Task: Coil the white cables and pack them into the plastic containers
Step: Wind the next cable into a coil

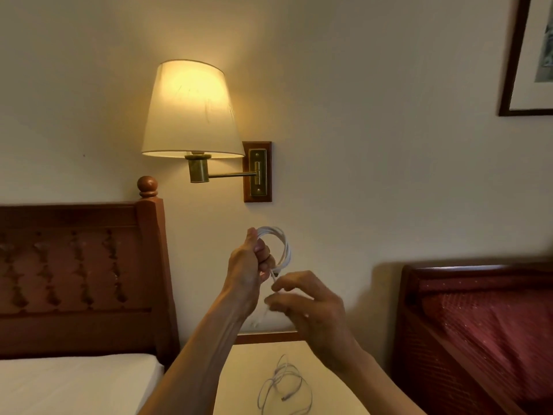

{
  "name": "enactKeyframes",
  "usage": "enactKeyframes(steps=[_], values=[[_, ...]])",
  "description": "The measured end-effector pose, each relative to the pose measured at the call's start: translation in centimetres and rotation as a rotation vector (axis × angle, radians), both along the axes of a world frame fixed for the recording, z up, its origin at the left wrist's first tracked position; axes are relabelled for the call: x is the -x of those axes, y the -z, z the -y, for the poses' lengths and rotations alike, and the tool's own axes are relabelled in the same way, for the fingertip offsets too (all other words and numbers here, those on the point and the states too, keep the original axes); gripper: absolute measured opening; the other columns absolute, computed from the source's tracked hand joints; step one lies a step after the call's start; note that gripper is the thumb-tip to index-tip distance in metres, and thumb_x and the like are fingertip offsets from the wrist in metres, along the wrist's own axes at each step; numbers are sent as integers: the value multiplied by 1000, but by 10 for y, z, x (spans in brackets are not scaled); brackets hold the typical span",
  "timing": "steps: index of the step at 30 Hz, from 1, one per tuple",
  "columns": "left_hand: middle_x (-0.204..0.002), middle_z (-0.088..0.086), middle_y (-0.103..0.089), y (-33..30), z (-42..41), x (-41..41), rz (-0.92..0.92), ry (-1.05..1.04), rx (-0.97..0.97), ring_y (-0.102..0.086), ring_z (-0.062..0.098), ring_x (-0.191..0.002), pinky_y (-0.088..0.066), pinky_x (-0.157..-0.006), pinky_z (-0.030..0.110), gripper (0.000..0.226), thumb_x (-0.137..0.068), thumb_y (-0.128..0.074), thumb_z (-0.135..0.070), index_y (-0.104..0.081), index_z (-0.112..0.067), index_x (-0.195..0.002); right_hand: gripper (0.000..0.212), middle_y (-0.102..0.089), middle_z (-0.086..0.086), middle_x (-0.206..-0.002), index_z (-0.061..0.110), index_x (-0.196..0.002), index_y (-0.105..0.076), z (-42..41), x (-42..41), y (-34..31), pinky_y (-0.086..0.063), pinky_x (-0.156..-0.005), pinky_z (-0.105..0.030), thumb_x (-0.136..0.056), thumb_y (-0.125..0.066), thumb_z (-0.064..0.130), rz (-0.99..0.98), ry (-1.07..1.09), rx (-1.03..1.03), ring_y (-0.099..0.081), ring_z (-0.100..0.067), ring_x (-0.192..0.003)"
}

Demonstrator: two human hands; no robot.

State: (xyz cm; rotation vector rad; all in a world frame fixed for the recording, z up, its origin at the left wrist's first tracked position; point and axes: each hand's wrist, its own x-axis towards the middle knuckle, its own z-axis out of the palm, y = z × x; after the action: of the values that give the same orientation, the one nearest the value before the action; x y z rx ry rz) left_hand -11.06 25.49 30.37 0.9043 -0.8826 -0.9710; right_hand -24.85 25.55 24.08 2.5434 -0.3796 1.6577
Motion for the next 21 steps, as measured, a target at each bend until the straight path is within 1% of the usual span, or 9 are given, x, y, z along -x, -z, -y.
enactKeyframes(steps=[3, 6, 7, 9, 11, 14, 17, 19, 21], values=[[-59, -3, -30, 5, -4, -2, -35, 36, 13, -31, 14, -56, -28, -62, 34, 44, -104, -36, -41, -38, -21, -65, 14, -73, 5, -93, 12, -95, -73, 0, -1, -13, -59, -78, -31, -89, -62, 19, 452, -171, -450, -70, -15, -89], [-60, -2, -30, 7, -10, 1, -74, 99, 61, -32, 14, -55, -31, -67, 34, 42, -103, -38, -40, -40, -19, -67, 13, -74, -5, -82, 6, -94, -73, 7, 1, -24, -59, -74, -28, -89, -61, 8, 837, -329, -1016, -71, -21, -81], [-60, -2, -29, 7, -11, 4, -74, 122, 77, -31, 14, -56, -30, -67, 34, 42, -102, -37, -40, -40, -19, -67, 13, -74, -8, -80, 4, -96, -72, 13, 2, -25, -59, -73, -28, -90, -61, 7, 898, -362, -1181, -70, -22, -79], [-60, -2, -27, 8, -13, 10, -53, 162, 104, -27, 15, -57, -29, -65, 34, 42, -103, -36, -39, -38, -18, -66, 14, -75, -12, -83, 1, -97, -72, 21, 4, -30, -59, -73, -29, -91, -62, 7, 846, -370, -1386, -71, -22, -79], [-60, -2, -25, 9, -15, 12, -48, 193, 116, -25, 14, -56, -27, -64, 34, 42, -103, -36, -39, -37, -18, -66, 14, -75, -13, -89, 4, -94, -74, 26, 6, -36, -59, -74, -28, -92, -61, 7, 645, -308, -1396, -72, -24, -84], [-59, -2, -24, 10, -17, 8, -66, 205, 110, -25, 14, -54, -31, -63, 32, 44, -103, -35, -38, -38, -18, -64, 17, -75, -12, -91, 9, -92, -76, 27, 14, -54, -57, -72, -24, -92, -59, 6, 343, -270, -1238, -72, -24, -86], [-60, -1, -22, 12, -16, 6, -111, 193, 85, -25, 14, -54, -33, -63, 32, 45, -103, -35, -38, -38, -17, -64, 20, -75, -8, -93, 14, -95, -77, 29, 21, -65, -58, -79, -26, -93, -59, 5, 135, -202, -1079, -71, -21, -89], [-59, -1, -23, 15, -14, 7, -145, 194, 65, -26, 14, -53, -34, -62, 32, 46, -103, -36, -40, -38, -17, -64, 20, -75, -7, -93, 13, -98, -76, 31, 22, -66, -57, -84, -28, -93, -58, 5, 92, -196, -1049, -71, -20, -90], [-57, -2, -24, 16, -12, 8, -154, 197, 45, -27, 13, -52, -33, -60, 32, 47, -103, -36, -41, -38, -17, -63, 25, -75, -6, -89, 12, -94, -76, 28, 19, -66, -57, -82, -28, -95, -53, 2, 169, -299, -1126, -71, -19, -87]])
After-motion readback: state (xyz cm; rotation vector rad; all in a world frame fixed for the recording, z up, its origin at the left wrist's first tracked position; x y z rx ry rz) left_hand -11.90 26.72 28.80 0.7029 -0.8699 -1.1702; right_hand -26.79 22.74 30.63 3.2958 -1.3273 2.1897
